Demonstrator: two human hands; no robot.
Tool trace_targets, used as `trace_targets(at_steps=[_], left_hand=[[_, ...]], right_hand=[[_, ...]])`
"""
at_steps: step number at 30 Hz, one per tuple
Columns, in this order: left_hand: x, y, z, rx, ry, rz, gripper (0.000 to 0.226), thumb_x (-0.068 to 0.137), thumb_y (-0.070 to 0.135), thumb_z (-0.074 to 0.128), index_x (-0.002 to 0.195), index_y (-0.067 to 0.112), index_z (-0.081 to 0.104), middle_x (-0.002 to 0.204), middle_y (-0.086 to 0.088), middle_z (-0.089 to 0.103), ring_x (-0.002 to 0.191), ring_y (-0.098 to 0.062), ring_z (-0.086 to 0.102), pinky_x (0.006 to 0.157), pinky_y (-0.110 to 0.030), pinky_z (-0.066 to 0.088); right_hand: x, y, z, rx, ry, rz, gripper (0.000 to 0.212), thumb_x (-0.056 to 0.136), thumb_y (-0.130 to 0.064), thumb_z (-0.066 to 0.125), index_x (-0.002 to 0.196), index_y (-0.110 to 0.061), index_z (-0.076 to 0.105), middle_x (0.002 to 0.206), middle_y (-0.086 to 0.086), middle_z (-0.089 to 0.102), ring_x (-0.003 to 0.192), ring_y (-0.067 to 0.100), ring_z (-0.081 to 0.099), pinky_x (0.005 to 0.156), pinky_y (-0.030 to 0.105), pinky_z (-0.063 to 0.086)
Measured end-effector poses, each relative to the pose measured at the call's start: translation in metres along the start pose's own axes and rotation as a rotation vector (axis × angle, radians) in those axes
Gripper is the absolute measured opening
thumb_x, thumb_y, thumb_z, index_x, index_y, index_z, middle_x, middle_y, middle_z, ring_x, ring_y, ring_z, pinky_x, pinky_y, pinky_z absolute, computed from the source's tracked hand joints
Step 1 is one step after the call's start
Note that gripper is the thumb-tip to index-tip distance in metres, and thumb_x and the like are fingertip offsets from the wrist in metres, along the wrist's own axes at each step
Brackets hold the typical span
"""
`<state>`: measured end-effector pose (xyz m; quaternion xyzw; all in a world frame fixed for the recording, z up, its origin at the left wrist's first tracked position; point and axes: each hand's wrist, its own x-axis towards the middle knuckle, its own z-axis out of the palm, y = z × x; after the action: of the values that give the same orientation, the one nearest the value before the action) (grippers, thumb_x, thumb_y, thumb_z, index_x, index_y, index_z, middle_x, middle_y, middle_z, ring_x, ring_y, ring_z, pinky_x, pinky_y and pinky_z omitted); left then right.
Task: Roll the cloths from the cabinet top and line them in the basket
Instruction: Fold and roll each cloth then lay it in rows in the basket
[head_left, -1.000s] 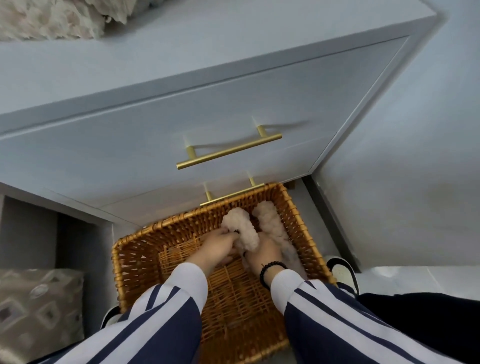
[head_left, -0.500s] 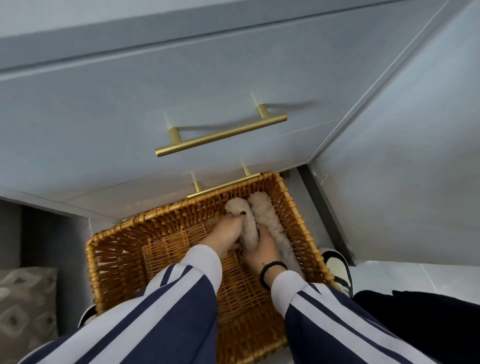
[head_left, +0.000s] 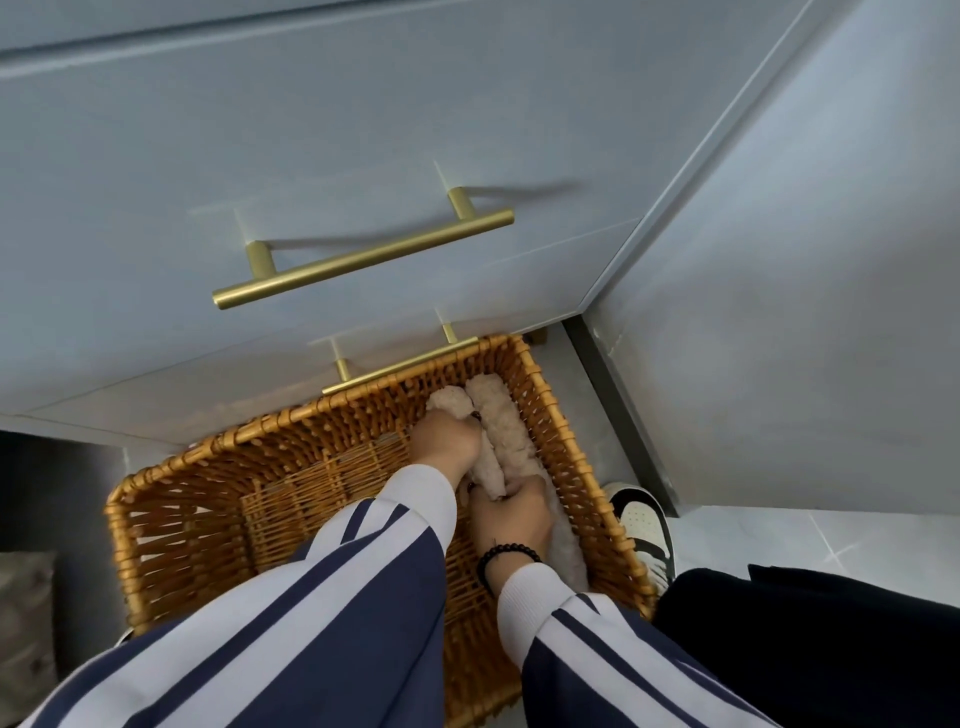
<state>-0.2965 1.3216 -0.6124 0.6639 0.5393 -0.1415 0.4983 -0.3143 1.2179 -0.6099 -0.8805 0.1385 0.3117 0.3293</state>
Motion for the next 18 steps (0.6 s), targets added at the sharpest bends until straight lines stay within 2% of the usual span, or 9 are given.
trace_targets(at_steps=[3,7,9,12,15,18], left_hand=[[0.003,0.002,0.005,0.063,-0.001,-0.007,0.034,0.099,0.026,0.042,0.112,0.001,0.061,0.115,-0.018,0.062,0.104,-0.032,0.06,0.074,-0.027,0.045],[0.007,0.007,0.009,0.115,-0.053,0.005,0.034,0.1,0.025,0.039,0.114,0.001,0.058,0.118,-0.019,0.06,0.105,-0.031,0.058,0.071,-0.027,0.041],[0.009,0.008,0.008,0.131,-0.064,0.003,0.033,0.1,0.024,0.038,0.116,0.001,0.057,0.12,-0.019,0.059,0.106,-0.03,0.058,0.071,-0.027,0.041],[0.011,0.01,0.01,0.086,-0.082,-0.043,0.042,0.099,0.025,0.04,0.132,0.0,0.047,0.13,-0.02,0.052,0.113,-0.031,0.055,0.078,-0.029,0.045],[0.007,0.008,0.013,-0.02,-0.095,-0.074,0.045,0.095,0.022,0.043,0.132,-0.004,0.045,0.128,-0.021,0.055,0.111,-0.033,0.056,0.086,-0.033,0.048],[0.002,0.005,0.014,-0.082,-0.081,-0.085,0.049,0.09,0.019,0.045,0.133,-0.005,0.046,0.127,-0.023,0.056,0.111,-0.034,0.056,0.092,-0.038,0.048]], right_hand=[[0.003,0.0,-0.003,-0.009,-0.012,-0.014,0.018,0.085,-0.025,0.059,0.084,-0.016,0.044,0.076,0.001,0.055,0.062,0.011,0.048,0.046,0.021,0.031],[0.003,0.004,-0.003,-0.033,-0.049,-0.024,0.018,0.087,-0.027,0.057,0.096,-0.016,0.045,0.084,0.005,0.06,0.071,0.02,0.057,0.057,0.026,0.043],[0.003,0.006,-0.003,-0.051,-0.07,-0.038,0.018,0.088,-0.027,0.056,0.097,-0.016,0.044,0.085,0.004,0.059,0.073,0.021,0.057,0.059,0.027,0.044],[0.004,0.006,-0.004,-0.06,-0.082,-0.05,0.017,0.089,-0.026,0.054,0.098,-0.016,0.043,0.085,0.005,0.059,0.073,0.02,0.057,0.059,0.027,0.045],[0.002,0.007,-0.005,-0.074,-0.087,-0.057,0.016,0.089,-0.024,0.054,0.097,-0.016,0.043,0.084,0.005,0.059,0.07,0.019,0.056,0.058,0.027,0.045],[0.0,0.006,-0.006,-0.101,-0.088,-0.062,0.016,0.089,-0.023,0.052,0.101,-0.016,0.044,0.085,0.005,0.059,0.071,0.02,0.057,0.062,0.029,0.051]])
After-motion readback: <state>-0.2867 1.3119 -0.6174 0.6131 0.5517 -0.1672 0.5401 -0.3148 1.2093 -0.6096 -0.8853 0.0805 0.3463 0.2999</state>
